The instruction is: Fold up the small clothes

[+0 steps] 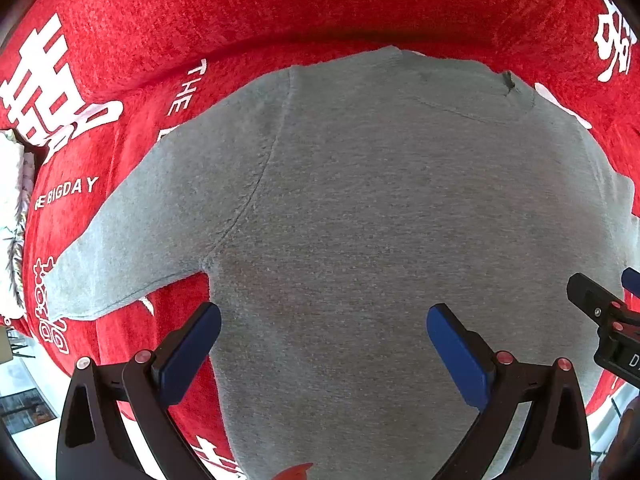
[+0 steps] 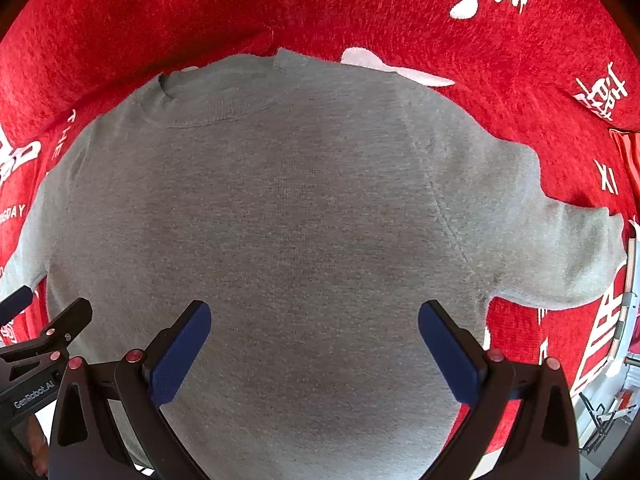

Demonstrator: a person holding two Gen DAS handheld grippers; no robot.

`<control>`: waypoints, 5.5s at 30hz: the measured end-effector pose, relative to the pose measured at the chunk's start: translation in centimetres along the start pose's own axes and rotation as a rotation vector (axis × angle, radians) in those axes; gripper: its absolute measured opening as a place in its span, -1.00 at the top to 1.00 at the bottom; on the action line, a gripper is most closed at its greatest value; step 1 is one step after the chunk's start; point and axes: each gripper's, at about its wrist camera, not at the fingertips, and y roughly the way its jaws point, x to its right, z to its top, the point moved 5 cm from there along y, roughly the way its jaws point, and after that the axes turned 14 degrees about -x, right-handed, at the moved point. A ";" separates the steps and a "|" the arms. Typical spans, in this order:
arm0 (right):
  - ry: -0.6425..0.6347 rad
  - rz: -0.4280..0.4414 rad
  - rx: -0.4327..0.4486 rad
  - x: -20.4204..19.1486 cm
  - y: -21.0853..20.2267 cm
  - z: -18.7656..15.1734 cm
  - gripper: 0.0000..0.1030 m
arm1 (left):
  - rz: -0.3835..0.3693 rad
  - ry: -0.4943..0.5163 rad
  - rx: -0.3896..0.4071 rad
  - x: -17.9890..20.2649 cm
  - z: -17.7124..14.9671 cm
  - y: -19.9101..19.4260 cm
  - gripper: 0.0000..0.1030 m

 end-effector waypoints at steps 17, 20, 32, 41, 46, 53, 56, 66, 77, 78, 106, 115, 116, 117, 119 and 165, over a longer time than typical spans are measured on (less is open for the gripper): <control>-0.018 -0.011 0.001 -1.4 -0.2 -0.2 -1.00 | 0.017 -0.037 0.006 -2.1 -0.2 0.4 -1.00; -0.023 -0.008 0.003 -1.8 -0.3 -0.2 -1.00 | -0.011 -0.036 -0.002 -2.3 -0.3 0.6 -1.00; -0.137 0.113 0.004 -9.1 -1.4 -1.5 -1.00 | -0.258 -0.315 0.046 -18.5 -3.1 4.2 -1.00; -0.255 0.142 -0.025 -17.1 -1.7 -2.9 -1.00 | -0.501 -0.740 0.085 -33.7 -7.5 10.9 -1.00; -0.307 0.138 -0.027 -20.3 -1.9 -3.2 -1.00 | -0.609 -0.789 0.149 -35.2 -6.2 11.8 -0.86; -0.325 0.144 -0.027 -21.5 -2.4 -3.5 -1.00 | -0.629 -0.777 0.234 -37.1 -5.4 10.5 0.90; -0.320 0.153 -0.011 -21.6 -2.5 -3.5 -1.00 | -0.547 -0.682 0.297 -35.9 -5.0 7.1 0.90; -0.178 0.246 0.092 -15.9 -5.6 -3.1 -1.00 | -0.462 -0.112 0.507 -19.5 1.2 -8.5 0.90; 0.110 0.268 0.113 1.1 -4.8 -2.9 -1.00 | -0.291 0.339 0.382 8.3 6.5 -6.7 0.82; 0.129 0.268 0.105 2.3 -4.4 -2.9 -1.00 | -0.267 0.343 0.355 9.1 6.5 -5.7 0.74; -0.362 -0.209 0.173 -12.4 -0.1 9.6 0.88 | -0.184 -0.116 0.084 -11.2 9.2 3.1 -0.90; 0.398 0.651 0.162 3.6 0.8 6.2 -0.28 | -0.273 -0.041 0.122 -9.9 8.4 1.5 0.69; 0.445 0.693 0.159 4.4 1.3 5.6 -0.28 | -0.258 -0.027 0.126 -9.7 8.3 1.2 0.75; 0.479 0.718 0.157 5.0 1.6 5.2 -0.28 | -0.254 -0.019 0.134 -9.7 8.2 0.9 0.75; 0.527 0.747 0.146 5.7 1.8 4.9 -0.08 | -0.272 -0.005 0.162 -10.2 7.6 -0.1 0.83; 0.294 0.472 0.114 9.1 1.3 5.3 -0.04 | -0.041 -0.032 0.110 -7.6 5.3 -0.5 0.81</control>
